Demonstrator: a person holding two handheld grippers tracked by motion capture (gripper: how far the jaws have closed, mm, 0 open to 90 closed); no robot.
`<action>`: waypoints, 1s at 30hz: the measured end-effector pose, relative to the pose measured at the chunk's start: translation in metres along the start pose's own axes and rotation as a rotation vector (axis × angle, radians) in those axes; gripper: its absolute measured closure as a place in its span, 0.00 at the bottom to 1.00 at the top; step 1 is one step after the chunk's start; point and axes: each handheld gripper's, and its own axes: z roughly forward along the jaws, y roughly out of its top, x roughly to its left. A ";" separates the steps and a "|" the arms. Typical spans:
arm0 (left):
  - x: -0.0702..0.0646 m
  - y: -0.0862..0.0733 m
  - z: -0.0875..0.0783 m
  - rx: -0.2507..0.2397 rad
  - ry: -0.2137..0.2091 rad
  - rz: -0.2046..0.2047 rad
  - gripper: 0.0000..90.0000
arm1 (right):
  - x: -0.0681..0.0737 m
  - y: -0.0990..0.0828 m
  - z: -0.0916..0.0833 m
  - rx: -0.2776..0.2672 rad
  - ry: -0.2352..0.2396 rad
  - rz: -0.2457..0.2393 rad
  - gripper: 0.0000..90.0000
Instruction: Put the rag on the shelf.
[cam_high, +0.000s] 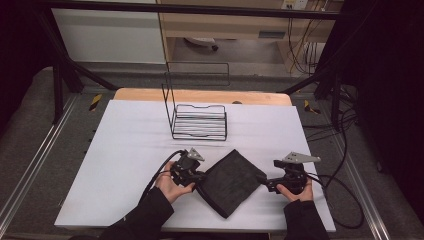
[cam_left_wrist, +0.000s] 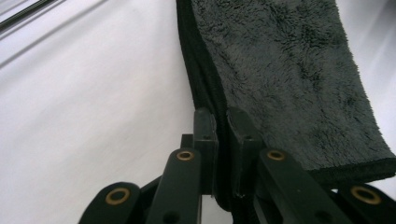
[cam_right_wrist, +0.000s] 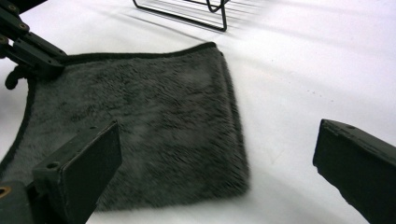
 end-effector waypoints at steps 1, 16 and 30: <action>0.002 -0.003 -0.002 0.003 0.005 -0.003 0.92 | 0.000 0.000 0.000 0.000 -0.001 0.001 0.02; 0.028 -0.052 -0.038 0.014 0.046 -0.050 0.92 | 0.003 0.000 0.004 0.012 -0.003 -0.003 0.05; 0.032 -0.082 -0.037 -0.021 0.056 -0.065 0.90 | 0.038 0.011 0.041 0.042 -0.019 0.024 0.24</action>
